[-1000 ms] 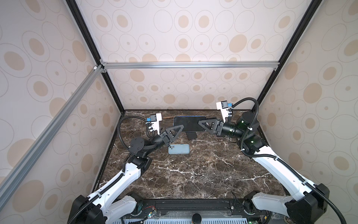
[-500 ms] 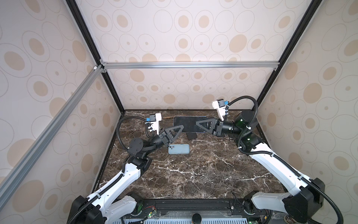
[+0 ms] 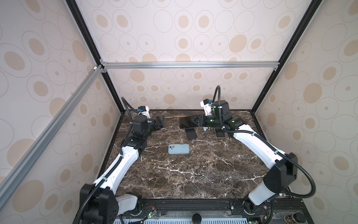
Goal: Put the phone into the phone case
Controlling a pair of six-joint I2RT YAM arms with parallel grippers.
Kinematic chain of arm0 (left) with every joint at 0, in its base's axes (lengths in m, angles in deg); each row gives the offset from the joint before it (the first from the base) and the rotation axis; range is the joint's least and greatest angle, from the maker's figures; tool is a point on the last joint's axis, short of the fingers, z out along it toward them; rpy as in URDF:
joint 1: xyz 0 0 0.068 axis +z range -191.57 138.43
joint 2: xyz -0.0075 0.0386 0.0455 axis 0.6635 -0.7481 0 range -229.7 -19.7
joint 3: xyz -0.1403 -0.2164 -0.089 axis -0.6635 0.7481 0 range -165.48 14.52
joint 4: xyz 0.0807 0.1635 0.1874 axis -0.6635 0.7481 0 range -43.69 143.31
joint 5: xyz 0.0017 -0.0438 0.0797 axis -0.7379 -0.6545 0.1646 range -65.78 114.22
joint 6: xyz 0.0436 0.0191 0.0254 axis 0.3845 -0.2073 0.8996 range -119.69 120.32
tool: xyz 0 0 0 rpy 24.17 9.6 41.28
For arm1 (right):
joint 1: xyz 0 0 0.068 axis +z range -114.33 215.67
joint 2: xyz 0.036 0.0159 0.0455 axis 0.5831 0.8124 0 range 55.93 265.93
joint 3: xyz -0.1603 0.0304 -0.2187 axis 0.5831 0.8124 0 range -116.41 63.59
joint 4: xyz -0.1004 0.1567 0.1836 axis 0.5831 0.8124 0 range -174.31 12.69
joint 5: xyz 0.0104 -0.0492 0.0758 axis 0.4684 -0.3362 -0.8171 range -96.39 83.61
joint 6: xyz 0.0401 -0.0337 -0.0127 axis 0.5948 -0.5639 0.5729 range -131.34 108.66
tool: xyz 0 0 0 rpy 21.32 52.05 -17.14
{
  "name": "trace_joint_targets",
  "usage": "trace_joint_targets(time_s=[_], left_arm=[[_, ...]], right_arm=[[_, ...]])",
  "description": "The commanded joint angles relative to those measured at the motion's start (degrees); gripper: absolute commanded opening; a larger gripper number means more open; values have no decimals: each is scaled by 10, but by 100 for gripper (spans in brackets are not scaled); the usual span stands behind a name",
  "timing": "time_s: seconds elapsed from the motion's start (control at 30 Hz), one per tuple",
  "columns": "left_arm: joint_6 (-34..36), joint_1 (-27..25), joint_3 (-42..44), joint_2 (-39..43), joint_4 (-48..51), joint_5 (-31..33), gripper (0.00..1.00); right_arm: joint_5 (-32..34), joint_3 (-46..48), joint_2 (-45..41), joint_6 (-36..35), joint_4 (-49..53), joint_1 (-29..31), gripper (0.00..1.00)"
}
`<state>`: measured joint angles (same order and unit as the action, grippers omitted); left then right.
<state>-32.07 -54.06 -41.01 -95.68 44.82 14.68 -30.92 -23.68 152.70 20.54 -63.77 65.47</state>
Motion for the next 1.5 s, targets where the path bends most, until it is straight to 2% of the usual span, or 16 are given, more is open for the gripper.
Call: trace_joint_targets(time_s=[0.0,0.2,0.47,0.5,0.67,0.83,1.2,1.47], left_arm=[[36,3,14,-60,49,-48,77],[28,3,24,-152,42,-119,74],[-9,3,86,-177,1,-171,72],[-14,3,91,-183,-8,-194,72],[-24,3,94,-213,-29,-220,68],[-46,3,98,-238,-64,-261,58],[-62,2,123,-235,-70,-269,54],[-33,1,113,-228,-26,-227,54]], right_arm=[[0,5,40,31,11,21,0],[-27,1,125,64,-25,34,0],[-80,18,180,109,-58,36,0],[-80,24,183,115,-66,36,0],[-90,37,201,124,-88,36,0],[-107,52,210,127,-96,33,0],[-100,87,184,128,-84,32,0],[-102,110,158,121,-73,31,0]])
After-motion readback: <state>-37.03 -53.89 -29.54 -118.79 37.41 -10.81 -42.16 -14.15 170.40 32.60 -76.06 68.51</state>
